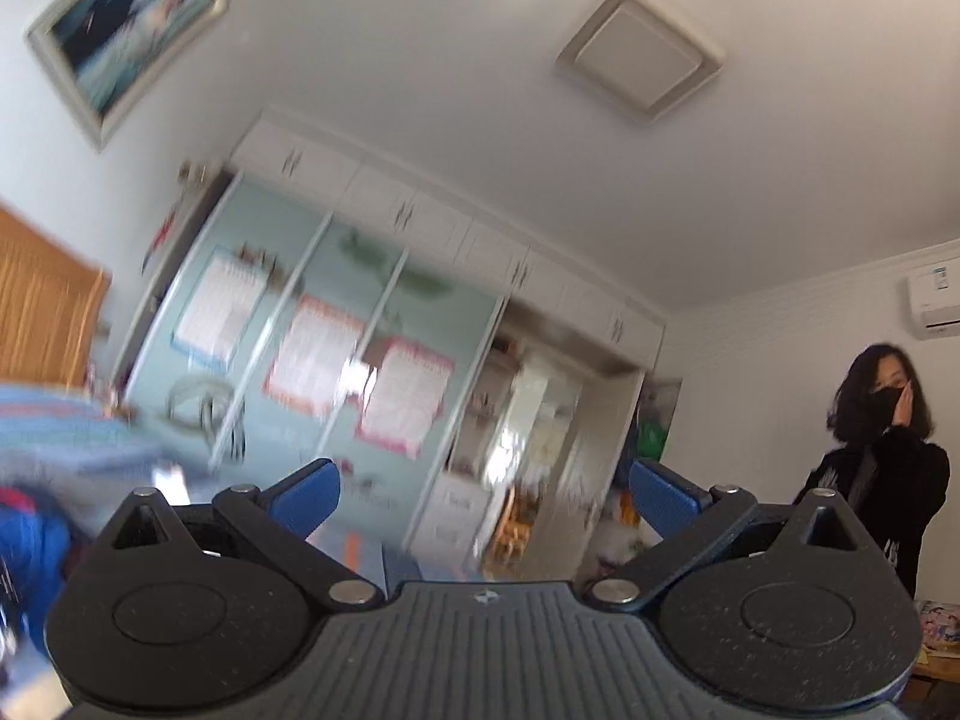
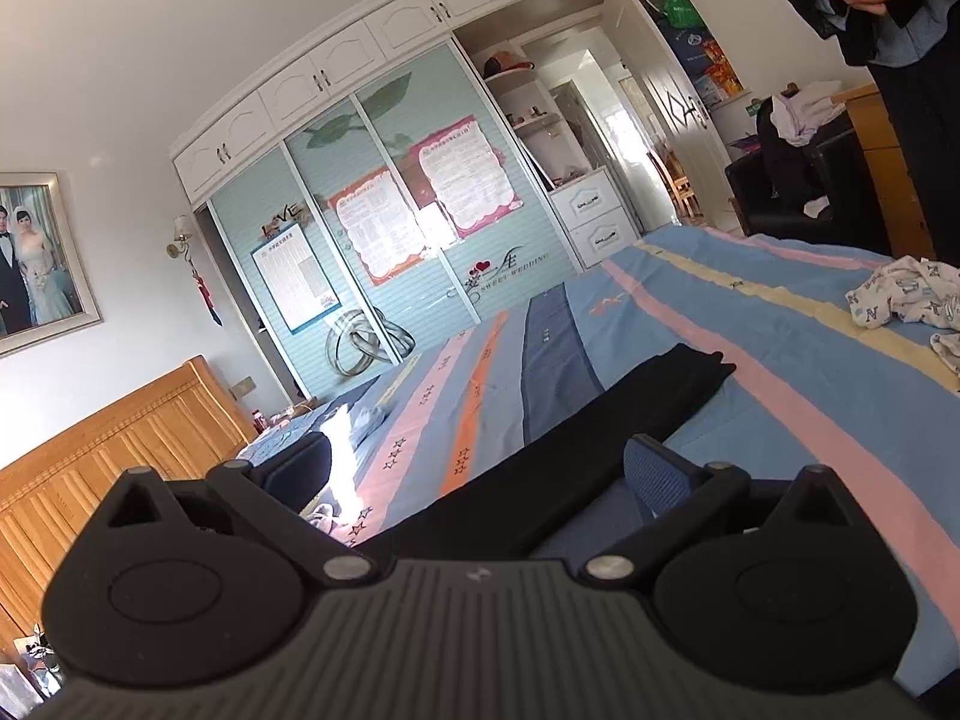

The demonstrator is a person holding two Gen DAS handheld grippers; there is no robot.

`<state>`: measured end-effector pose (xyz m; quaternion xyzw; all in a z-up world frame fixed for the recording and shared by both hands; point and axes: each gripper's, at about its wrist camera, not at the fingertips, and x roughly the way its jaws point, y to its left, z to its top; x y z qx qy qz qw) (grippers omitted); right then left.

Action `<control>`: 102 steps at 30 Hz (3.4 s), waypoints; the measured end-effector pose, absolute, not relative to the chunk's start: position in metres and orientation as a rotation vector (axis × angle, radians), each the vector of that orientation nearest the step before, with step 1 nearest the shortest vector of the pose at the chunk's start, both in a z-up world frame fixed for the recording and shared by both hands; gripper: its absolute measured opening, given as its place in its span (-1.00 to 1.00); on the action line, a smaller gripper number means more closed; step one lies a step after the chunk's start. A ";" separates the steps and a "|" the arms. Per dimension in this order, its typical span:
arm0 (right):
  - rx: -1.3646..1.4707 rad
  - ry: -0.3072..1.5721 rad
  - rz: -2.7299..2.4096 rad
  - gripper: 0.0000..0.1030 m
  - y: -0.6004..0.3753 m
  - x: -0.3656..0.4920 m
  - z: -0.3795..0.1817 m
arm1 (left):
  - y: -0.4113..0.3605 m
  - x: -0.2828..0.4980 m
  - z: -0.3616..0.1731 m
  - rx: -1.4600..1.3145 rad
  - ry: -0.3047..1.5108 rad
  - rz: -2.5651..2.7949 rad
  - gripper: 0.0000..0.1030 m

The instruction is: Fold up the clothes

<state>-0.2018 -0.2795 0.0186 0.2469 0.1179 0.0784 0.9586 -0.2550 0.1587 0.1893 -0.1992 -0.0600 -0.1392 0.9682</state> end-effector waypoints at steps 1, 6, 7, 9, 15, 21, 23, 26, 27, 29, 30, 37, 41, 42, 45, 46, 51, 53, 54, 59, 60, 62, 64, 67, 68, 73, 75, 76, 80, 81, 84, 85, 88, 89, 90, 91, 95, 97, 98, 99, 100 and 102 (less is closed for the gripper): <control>0.504 0.245 0.158 1.00 -0.281 -0.201 0.016 | 0.154 -0.241 0.176 -0.425 -0.066 -0.287 0.99; 0.556 0.290 0.140 1.00 -0.291 -0.196 -0.001 | 0.133 -0.193 0.124 -0.499 0.192 -0.334 0.99; 0.572 0.302 0.135 1.00 -0.293 -0.195 -0.004 | 0.132 -0.192 0.120 -0.501 0.205 -0.337 0.99; 0.604 0.323 0.126 1.00 -0.296 -0.192 -0.010 | 0.130 -0.191 0.113 -0.505 0.229 -0.343 0.99; 0.681 0.354 0.135 1.00 -0.294 -0.185 -0.016 | 0.147 -0.201 0.121 -0.497 0.242 -0.304 0.99; 0.740 0.374 0.152 1.00 -0.290 -0.181 -0.017 | 0.149 -0.201 0.140 -0.501 0.238 -0.289 0.99; 0.754 0.385 0.146 1.00 -0.291 -0.178 -0.018 | 0.151 -0.196 0.135 -0.506 0.249 -0.289 0.99; 0.770 0.408 0.123 1.00 -0.292 -0.173 -0.024 | 0.156 -0.184 0.120 -0.534 0.283 -0.278 0.99; 0.777 0.420 0.118 1.00 -0.293 -0.172 -0.026 | 0.159 -0.180 0.115 -0.545 0.300 -0.268 0.99; 0.793 0.447 0.110 1.00 -0.295 -0.168 -0.032 | 0.163 -0.171 0.102 -0.573 0.337 -0.245 0.99; 0.803 0.458 0.107 1.00 -0.296 -0.167 -0.034 | 0.165 -0.167 0.097 -0.588 0.353 -0.237 0.99; 0.837 0.479 0.102 1.00 -0.308 -0.170 -0.042 | 0.163 -0.155 0.077 -0.645 0.433 -0.225 0.99; 0.859 0.481 0.114 1.00 -0.312 -0.172 -0.041 | 0.150 -0.153 0.074 -0.631 0.461 -0.244 0.99; 0.862 0.481 0.116 1.00 -0.313 -0.172 -0.041 | 0.148 -0.153 0.073 -0.627 0.466 -0.251 0.99; 0.873 0.482 0.117 1.00 -0.316 -0.172 -0.042 | 0.143 -0.154 0.074 -0.615 0.470 -0.262 0.99; 0.880 0.484 0.115 1.00 -0.317 -0.172 -0.044 | 0.143 -0.155 0.074 -0.614 0.469 -0.262 0.99; 0.914 0.492 0.112 1.00 -0.323 -0.171 -0.048 | 0.146 -0.155 0.072 -0.620 0.469 -0.248 0.99; 0.915 0.491 0.114 1.00 -0.324 -0.170 -0.049 | 0.147 -0.155 0.071 -0.623 0.472 -0.243 0.99; 0.911 0.492 0.118 1.00 -0.323 -0.170 -0.048 | 0.147 -0.155 0.071 -0.625 0.473 -0.242 0.99; 0.898 0.499 0.138 1.00 -0.318 -0.167 -0.048 | 0.145 -0.156 0.070 -0.628 0.472 -0.242 0.99; 0.894 0.500 0.138 1.00 -0.317 -0.167 -0.047 | 0.145 -0.157 0.070 -0.627 0.470 -0.242 0.99; 0.894 0.502 0.139 1.00 -0.317 -0.167 -0.047 | 0.147 -0.157 0.069 -0.633 0.469 -0.240 0.99; 0.895 0.504 0.141 1.00 -0.317 -0.167 -0.047 | 0.149 -0.157 0.068 -0.639 0.470 -0.233 0.99; 0.898 0.506 0.144 1.00 -0.317 -0.167 -0.048 | 0.151 -0.157 0.067 -0.651 0.475 -0.219 0.99; 0.898 0.507 0.145 1.00 -0.318 -0.167 -0.048 | 0.152 -0.157 0.067 -0.653 0.475 -0.217 0.99; 0.905 0.510 0.149 1.00 -0.318 -0.167 -0.049 | 0.151 -0.159 0.069 -0.648 0.470 -0.220 0.99; 0.908 0.511 0.148 1.00 -0.318 -0.167 -0.049 | 0.150 -0.160 0.070 -0.643 0.469 -0.221 0.99; 0.910 0.512 0.148 1.00 -0.319 -0.167 -0.049 | 0.150 -0.160 0.070 -0.645 0.469 -0.222 0.99; 0.916 0.515 0.148 1.00 -0.319 -0.168 -0.050 | 0.150 -0.159 0.069 -0.644 0.472 -0.224 0.99; 0.918 0.515 0.147 1.00 -0.319 -0.168 -0.050 | 0.150 -0.159 0.069 -0.646 0.473 -0.225 0.99; 0.924 0.519 0.146 1.00 -0.318 -0.168 -0.052 | 0.150 -0.159 0.068 -0.642 0.470 -0.223 0.99; 0.926 0.520 0.146 1.00 -0.318 -0.168 -0.052 | 0.150 -0.159 0.068 -0.644 0.471 -0.224 0.99; 0.931 0.524 0.145 1.00 -0.317 -0.168 -0.053 | 0.151 -0.159 0.067 -0.644 0.470 -0.221 0.99; 0.932 0.525 0.144 1.00 -0.317 -0.168 -0.053 | 0.151 -0.159 0.067 -0.646 0.470 -0.222 0.99; 0.934 0.526 0.144 1.00 -0.317 -0.168 -0.054 | 0.151 -0.159 0.066 -0.646 0.471 -0.223 0.99; 0.936 0.528 0.144 1.00 -0.317 -0.168 -0.054 | 0.152 -0.159 0.066 -0.646 0.471 -0.224 0.99; 0.942 0.528 0.146 1.00 -0.317 -0.168 -0.055 | 0.153 -0.158 0.065 -0.650 0.472 -0.221 0.99; 0.951 0.529 0.148 1.00 -0.318 -0.167 -0.056 | 0.153 -0.158 0.064 -0.652 0.473 -0.219 0.99; 0.955 0.530 0.149 1.00 -0.318 -0.167 -0.056 | 0.154 -0.158 0.064 -0.654 0.473 -0.218 0.99; 0.958 0.530 0.151 1.00 -0.319 -0.167 -0.056 | 0.154 -0.158 0.063 -0.655 0.473 -0.217 0.99; 0.960 0.530 0.153 1.00 -0.319 -0.167 -0.057 | 0.154 -0.157 0.063 -0.656 0.473 -0.217 0.99; 0.959 0.528 0.156 1.00 -0.319 -0.167 -0.057 | 0.156 -0.158 0.061 -0.661 0.476 -0.212 0.99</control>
